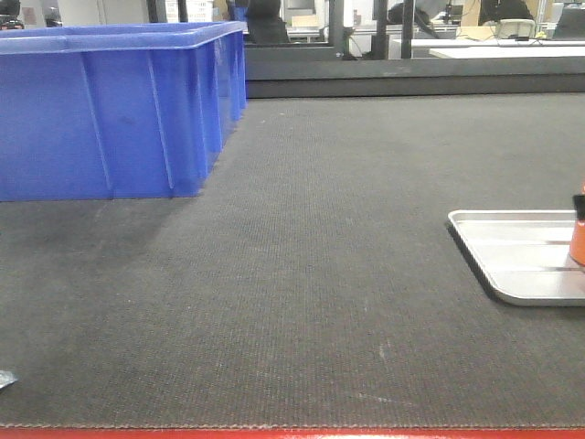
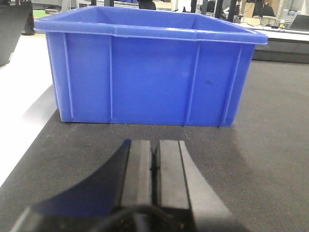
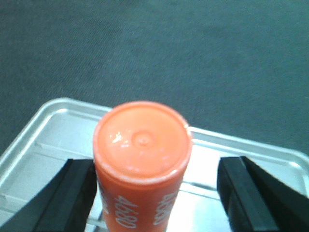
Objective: Grab orange capacitor from left shelf to right conveyor
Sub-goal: 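Lower the capacitor onto the tray and open the right gripper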
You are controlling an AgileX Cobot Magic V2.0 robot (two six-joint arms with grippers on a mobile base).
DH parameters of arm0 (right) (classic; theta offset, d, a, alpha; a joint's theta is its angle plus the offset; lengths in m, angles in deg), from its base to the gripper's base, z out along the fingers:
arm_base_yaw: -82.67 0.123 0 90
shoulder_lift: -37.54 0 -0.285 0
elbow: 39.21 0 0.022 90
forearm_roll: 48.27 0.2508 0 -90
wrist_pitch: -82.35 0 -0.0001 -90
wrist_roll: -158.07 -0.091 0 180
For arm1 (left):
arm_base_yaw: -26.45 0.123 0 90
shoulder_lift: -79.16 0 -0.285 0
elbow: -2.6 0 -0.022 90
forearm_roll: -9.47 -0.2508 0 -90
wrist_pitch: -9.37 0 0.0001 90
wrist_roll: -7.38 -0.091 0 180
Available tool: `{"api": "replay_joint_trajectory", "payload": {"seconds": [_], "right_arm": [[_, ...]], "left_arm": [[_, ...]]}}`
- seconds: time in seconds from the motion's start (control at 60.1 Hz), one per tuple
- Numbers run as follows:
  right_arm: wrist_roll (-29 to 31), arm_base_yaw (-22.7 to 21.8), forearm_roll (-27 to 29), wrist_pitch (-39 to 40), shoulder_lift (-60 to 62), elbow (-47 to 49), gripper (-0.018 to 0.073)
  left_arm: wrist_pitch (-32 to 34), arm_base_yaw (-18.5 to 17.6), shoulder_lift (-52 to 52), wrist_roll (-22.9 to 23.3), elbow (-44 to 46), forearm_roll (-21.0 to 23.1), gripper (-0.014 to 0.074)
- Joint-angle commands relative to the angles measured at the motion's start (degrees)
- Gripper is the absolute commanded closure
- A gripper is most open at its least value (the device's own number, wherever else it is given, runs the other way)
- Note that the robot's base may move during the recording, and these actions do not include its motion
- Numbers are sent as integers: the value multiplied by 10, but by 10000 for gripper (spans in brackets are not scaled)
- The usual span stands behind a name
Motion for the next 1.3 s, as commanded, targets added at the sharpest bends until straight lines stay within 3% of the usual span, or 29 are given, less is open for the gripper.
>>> {"api": "replay_joint_trajectory", "payload": {"seconds": [0.0, 0.316, 0.4, 0.716, 0.833, 1.282], "right_arm": [[-12, 1, 6, 5, 67, 10, -48], [-104, 56, -10, -123, 265, 29, -43], [-131, 61, -10, -174, 313, 43, 1], [-139, 62, -10, -441, 454, 109, 528], [-139, 62, -2, -503, 482, 131, 511], [-139, 62, -5, -519, 498, 135, 511]], "left_arm": [[49, -3, 11, 0, 3, 0, 701], [49, -3, 11, 0, 3, 0, 701], [49, -3, 11, 0, 3, 0, 701], [49, -3, 11, 0, 3, 0, 701], [49, -3, 11, 0, 3, 0, 701], [49, -3, 11, 0, 3, 0, 701]]}}
